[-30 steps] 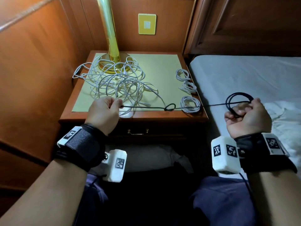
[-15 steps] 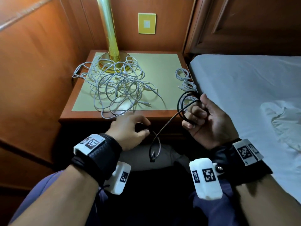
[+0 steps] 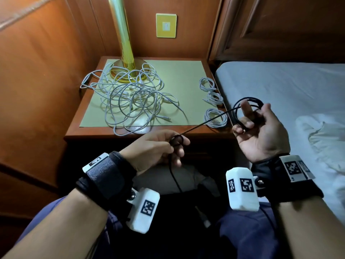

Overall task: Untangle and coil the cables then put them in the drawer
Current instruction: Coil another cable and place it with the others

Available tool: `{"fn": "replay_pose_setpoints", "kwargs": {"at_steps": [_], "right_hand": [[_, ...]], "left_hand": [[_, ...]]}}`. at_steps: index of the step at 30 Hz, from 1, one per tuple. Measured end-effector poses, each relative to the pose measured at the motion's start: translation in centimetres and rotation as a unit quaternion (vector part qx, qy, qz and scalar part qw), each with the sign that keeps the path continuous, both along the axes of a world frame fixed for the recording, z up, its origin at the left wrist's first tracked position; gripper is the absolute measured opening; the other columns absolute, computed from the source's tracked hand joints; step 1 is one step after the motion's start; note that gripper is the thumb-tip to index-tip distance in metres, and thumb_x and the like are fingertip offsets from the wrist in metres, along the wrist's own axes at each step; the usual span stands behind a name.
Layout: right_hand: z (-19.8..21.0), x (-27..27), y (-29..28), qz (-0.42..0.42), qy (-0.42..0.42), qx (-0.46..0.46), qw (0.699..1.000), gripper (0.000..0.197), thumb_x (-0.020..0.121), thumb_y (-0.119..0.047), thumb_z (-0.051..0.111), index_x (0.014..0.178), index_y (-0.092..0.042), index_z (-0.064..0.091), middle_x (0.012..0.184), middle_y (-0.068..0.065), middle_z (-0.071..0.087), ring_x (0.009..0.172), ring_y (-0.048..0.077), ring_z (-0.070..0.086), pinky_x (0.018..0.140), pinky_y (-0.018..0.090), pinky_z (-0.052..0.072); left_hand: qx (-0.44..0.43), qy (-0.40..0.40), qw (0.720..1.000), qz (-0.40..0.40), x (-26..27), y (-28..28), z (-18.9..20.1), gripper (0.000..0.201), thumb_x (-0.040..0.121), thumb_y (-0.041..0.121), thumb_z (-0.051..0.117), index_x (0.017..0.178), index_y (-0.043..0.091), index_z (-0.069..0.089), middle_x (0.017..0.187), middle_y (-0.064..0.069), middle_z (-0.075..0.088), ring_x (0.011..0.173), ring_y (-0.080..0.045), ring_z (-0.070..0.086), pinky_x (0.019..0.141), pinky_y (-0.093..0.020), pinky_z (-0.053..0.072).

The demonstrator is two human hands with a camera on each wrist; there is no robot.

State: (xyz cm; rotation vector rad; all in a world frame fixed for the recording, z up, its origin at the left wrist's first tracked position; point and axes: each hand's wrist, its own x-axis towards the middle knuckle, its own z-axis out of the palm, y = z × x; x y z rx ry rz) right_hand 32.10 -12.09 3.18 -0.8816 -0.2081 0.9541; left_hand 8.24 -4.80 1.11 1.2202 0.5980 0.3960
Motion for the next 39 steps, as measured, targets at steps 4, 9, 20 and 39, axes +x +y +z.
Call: {"fn": "replay_pose_setpoints", "kwargs": {"at_steps": [4, 9, 20, 39], "right_hand": [[0.0, -0.5, -0.1, -0.019, -0.107, -0.037, 0.993, 0.037, 0.105, -0.039, 0.041, 0.072, -0.024, 0.036, 0.104, 0.011, 0.076, 0.048, 0.011, 0.034, 0.055, 0.027, 0.028], [-0.5, -2.4, -0.1, 0.029, -0.316, -0.061, 0.946, 0.031, 0.106, -0.039, 0.041, 0.085, -0.017, 0.049, 0.102, 0.011, 0.076, 0.049, 0.02, 0.031, 0.052, 0.035, 0.024], [-2.9, -6.1, 0.2, 0.161, -0.439, -0.069, 0.881, 0.02, 0.084, -0.005, 0.077, 0.089, 0.0, 0.059, 0.087, 0.01, 0.075, 0.077, 0.011, 0.069, 0.075, 0.023, 0.054], [-2.7, -5.7, 0.5, 0.194, -0.125, -0.134, 0.964, 0.024, 0.087, 0.002, 0.065, 0.071, -0.013, 0.055, 0.072, 0.01, 0.055, 0.059, 0.017, 0.056, 0.052, 0.024, 0.047]], "left_hand": [[0.088, 0.0, 0.989, 0.12, -0.4, 0.4, -0.3, 0.008, 0.095, 0.007, 0.051, 0.101, 0.002, 0.053, 0.074, -0.012, 0.064, 0.048, -0.021, 0.047, 0.052, -0.023, 0.042], [0.093, 0.037, 0.979, 0.176, -0.1, 0.3, -0.1, 0.009, 0.104, 0.008, 0.046, 0.097, 0.003, 0.049, 0.091, -0.02, 0.075, 0.054, -0.024, 0.063, 0.05, -0.026, 0.047], [0.119, 0.089, 0.978, 0.149, 1.0, -0.9, -0.5, 0.015, 0.094, 0.008, 0.064, 0.081, 0.002, 0.07, 0.071, -0.016, 0.07, 0.054, -0.022, 0.066, 0.052, -0.027, 0.057], [0.069, -0.007, 0.981, 0.18, 1.9, -1.2, -0.3, 0.014, 0.081, 0.005, 0.077, 0.078, 0.006, 0.063, 0.081, -0.016, 0.062, 0.077, -0.02, 0.061, 0.066, -0.029, 0.059]]}}
